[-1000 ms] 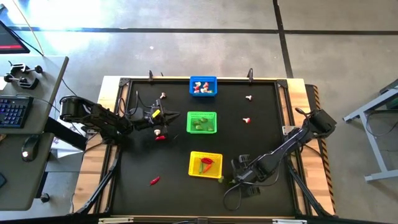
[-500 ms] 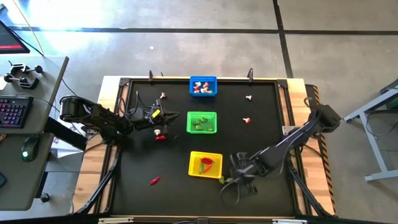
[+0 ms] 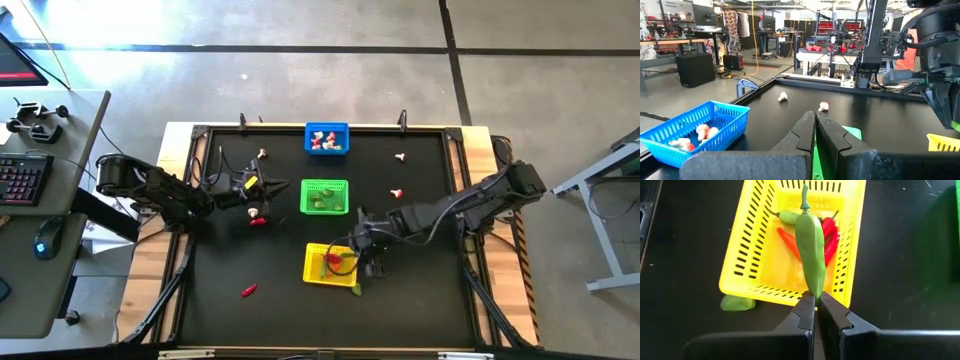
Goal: Sort produce into baskets
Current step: Put the green chili pepper into the yellow bin
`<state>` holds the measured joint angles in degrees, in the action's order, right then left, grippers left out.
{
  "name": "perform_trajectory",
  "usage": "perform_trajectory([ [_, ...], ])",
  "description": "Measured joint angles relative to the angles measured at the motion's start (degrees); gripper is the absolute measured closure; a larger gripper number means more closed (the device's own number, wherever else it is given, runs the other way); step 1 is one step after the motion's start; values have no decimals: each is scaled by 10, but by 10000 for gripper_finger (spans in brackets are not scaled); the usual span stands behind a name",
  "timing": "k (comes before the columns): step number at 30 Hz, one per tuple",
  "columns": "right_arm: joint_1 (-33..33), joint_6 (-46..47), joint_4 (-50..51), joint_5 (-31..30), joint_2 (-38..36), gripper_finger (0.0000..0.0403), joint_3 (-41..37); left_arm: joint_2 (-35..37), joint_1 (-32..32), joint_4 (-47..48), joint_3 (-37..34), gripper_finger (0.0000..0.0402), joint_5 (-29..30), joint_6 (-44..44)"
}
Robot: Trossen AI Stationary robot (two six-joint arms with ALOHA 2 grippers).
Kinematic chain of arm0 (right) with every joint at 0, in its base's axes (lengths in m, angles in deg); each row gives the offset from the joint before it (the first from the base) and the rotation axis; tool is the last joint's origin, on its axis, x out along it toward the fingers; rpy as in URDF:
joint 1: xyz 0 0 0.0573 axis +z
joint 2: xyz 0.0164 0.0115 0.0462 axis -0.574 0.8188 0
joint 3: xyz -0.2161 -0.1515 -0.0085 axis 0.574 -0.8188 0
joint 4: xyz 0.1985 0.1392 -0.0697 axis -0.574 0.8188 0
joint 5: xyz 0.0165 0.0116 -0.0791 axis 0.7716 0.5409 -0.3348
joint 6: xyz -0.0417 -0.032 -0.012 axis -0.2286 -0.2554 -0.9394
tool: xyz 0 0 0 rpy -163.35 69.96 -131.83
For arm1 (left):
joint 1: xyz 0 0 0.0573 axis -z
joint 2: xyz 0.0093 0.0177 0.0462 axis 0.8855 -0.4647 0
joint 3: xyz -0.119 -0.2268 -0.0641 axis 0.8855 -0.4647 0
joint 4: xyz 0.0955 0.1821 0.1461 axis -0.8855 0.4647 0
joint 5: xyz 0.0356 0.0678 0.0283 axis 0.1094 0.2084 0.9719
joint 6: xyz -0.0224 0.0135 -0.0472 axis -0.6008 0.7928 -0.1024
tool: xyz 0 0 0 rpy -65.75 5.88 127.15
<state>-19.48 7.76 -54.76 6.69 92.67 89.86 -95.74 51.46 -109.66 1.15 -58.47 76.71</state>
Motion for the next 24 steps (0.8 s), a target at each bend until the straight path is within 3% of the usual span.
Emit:
perform_trajectory([
  [7, -14, -3, -24, 50, 26, 402, 1, 0, 0, 1, 0, 401, -3, 1],
  [16, -20, -4, -6, 47, 88, 398, 55, 0, 0, 0, 0, 401, -5, 1],
  [24, -15, 15, 7, 30, 95, 317, 61, 0, 0, 2, 0, 401, -7, -6],
])
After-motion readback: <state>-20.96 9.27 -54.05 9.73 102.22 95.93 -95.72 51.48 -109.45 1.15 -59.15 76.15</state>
